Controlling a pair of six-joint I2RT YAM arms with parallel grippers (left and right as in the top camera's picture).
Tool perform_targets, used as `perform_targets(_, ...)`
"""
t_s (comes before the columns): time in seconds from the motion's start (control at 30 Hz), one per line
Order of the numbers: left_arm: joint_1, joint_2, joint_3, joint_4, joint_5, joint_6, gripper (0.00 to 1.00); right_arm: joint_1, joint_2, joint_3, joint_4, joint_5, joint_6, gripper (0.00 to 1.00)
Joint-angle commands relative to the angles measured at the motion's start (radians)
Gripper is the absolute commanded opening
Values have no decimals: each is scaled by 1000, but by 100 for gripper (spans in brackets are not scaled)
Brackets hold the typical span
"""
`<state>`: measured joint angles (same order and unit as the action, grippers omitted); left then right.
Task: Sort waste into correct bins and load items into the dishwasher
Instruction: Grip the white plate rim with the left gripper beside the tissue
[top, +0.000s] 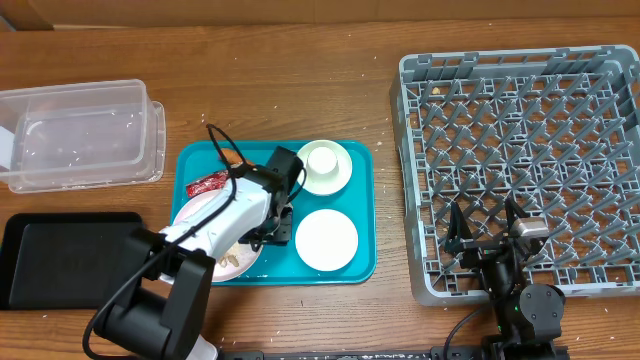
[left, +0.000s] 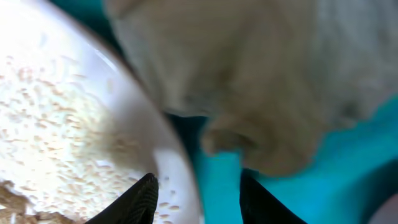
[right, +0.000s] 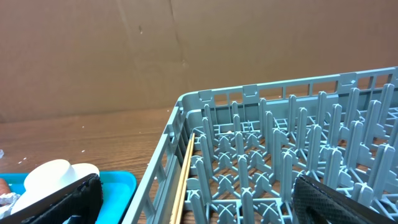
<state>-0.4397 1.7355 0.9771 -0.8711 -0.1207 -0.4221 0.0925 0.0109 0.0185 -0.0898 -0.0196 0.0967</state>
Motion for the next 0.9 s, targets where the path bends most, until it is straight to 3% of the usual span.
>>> perform_targets(0.0,-23,10,21,3,-8,2,45,2,-8,-10,6,3,-3,100)
perform_targets(0.17,-26,10,21,5,-21,-13,44,2,-8,-10,6,3,-3,100)
perform_targets(0.87,-26,10,20,54,-74,-27,17,2,-8,-10,6,3,-4,100)
